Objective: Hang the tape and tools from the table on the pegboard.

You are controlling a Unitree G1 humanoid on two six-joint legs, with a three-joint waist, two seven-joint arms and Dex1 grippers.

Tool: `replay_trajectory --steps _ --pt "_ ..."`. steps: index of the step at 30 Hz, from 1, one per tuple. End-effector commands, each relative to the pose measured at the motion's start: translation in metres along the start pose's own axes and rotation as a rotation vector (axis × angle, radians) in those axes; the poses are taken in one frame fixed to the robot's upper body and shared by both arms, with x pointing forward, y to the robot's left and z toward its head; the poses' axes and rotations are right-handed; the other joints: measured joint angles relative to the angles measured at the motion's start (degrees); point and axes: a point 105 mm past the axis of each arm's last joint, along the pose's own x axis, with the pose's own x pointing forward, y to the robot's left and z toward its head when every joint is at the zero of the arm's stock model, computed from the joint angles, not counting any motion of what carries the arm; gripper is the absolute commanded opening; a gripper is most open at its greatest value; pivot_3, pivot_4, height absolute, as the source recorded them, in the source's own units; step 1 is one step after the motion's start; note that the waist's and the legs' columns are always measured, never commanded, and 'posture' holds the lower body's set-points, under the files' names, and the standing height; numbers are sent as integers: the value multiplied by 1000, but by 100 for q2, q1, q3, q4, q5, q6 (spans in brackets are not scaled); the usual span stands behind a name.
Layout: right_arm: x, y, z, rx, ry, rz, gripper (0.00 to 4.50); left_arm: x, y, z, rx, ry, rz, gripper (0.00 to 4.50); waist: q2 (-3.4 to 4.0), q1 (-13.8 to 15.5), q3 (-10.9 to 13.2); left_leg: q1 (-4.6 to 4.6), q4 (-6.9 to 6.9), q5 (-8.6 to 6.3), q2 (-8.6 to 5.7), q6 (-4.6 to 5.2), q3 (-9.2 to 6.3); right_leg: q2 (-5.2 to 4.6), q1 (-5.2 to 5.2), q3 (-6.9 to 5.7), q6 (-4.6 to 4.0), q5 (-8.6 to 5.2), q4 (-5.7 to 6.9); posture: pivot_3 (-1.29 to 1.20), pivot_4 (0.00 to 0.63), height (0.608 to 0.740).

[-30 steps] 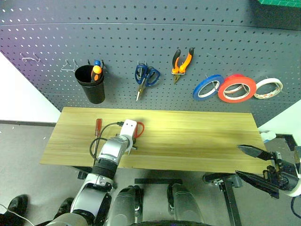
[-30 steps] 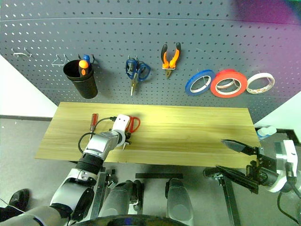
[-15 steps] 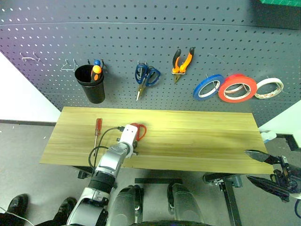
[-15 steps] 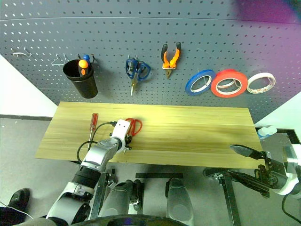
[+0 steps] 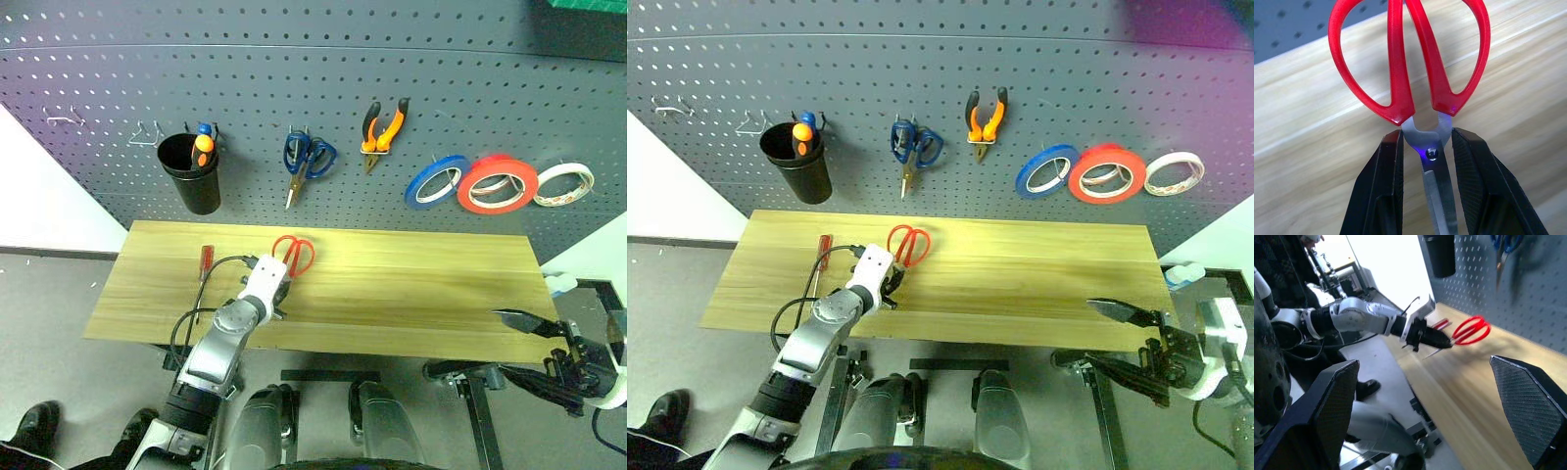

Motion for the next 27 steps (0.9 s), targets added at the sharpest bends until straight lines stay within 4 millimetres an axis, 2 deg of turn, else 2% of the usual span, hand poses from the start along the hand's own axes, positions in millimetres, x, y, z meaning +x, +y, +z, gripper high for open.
replay_trajectory --steps 1,6,10,18,20,27 --pt "1 0 3 -38 -4 8 4500 -7 3 20 102 -109 15 1095 0 0 0 0 4 0 -1 0 0 0 1 0 1 1 2 -213 153 740" --pt "-1 -7 6 -54 -15 5 4500 -18 7 34 192 -233 22 1095 6 -6 -9 2 15 0 -1 0 1 2 4 -1 5 5 10 -209 140 740" --pt "-4 -16 11 -52 -42 -6 4500 -25 14 38 185 -292 43 1095 10 -2 -17 2 21 1 -2 1 4 4 7 -2 8 7 13 -204 125 740" --pt "-3 -20 20 -86 -64 1 4500 -40 18 52 273 -413 44 1095 31 0 -42 1 59 -1 -2 6 6 11 20 -9 31 20 31 -204 106 740" --pt "3 -22 23 -113 -61 -14 4500 -41 20 55 288 -436 53 1095 36 -11 -57 1 79 -6 -1 13 6 13 30 -10 40 27 32 -201 103 740" --pt "39 -13 49 -117 -100 -23 4500 -51 19 75 369 -570 62 1095 58 -13 -99 3 94 -10 3 18 10 13 35 -8 49 38 32 -208 103 740"
